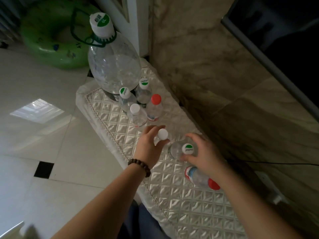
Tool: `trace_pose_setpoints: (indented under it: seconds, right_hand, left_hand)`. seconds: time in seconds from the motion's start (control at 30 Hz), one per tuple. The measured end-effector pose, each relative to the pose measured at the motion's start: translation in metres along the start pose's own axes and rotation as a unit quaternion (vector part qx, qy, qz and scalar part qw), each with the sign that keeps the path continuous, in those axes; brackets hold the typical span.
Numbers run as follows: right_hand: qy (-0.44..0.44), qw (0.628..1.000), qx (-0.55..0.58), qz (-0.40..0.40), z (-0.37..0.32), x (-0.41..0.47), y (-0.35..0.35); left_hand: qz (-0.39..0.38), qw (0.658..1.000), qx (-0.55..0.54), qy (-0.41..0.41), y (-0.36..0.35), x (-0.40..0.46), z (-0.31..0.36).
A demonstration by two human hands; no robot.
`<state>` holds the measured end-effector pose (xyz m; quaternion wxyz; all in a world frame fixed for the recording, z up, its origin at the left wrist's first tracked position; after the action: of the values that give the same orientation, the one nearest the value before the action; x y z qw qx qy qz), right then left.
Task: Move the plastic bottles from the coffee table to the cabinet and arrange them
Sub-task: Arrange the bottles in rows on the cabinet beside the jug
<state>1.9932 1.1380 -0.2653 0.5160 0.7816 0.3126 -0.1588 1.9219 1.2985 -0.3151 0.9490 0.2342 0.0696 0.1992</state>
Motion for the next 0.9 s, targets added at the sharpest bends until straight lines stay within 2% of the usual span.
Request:
trace_pose_setpoints:
  seconds: [0.13, 0.3, 0.5, 0.9]
  right_hand:
    - [0.000, 0.999, -0.032, 0.012, 0.002, 0.001, -0.006]
    - [0.018, 0.998, -0.003, 0.052, -0.009, 0.007, 0.000]
    - [0.079, 0.993, -0.004, 0.089, -0.042, 0.033, 0.006]
    - [0.100, 0.991, -0.068, 0.054, -0.078, 0.062, -0.008]
  left_hand:
    - [0.038, 0.999, 0.009, 0.017, 0.020, -0.013, -0.006]
    - [0.076, 0.997, -0.002, 0.028, 0.036, -0.021, -0.015]
    - [0.093, 0.994, 0.014, 0.047, 0.037, -0.015, -0.020]
    - [0.128, 0.988, 0.021, 0.080, 0.026, -0.005, -0.012]
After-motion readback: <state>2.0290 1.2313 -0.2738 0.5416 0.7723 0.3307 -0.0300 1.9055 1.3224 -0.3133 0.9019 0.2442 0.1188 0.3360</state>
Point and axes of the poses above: each hand's wrist, its own x-axis towards the middle knuckle, its own y-axis out of the back of the hand, z = x × y, the point moved 4 cm from there along x, towards the middle knuckle, and after that the axes turned 9 degrees about -y, right-handed, at the moved point
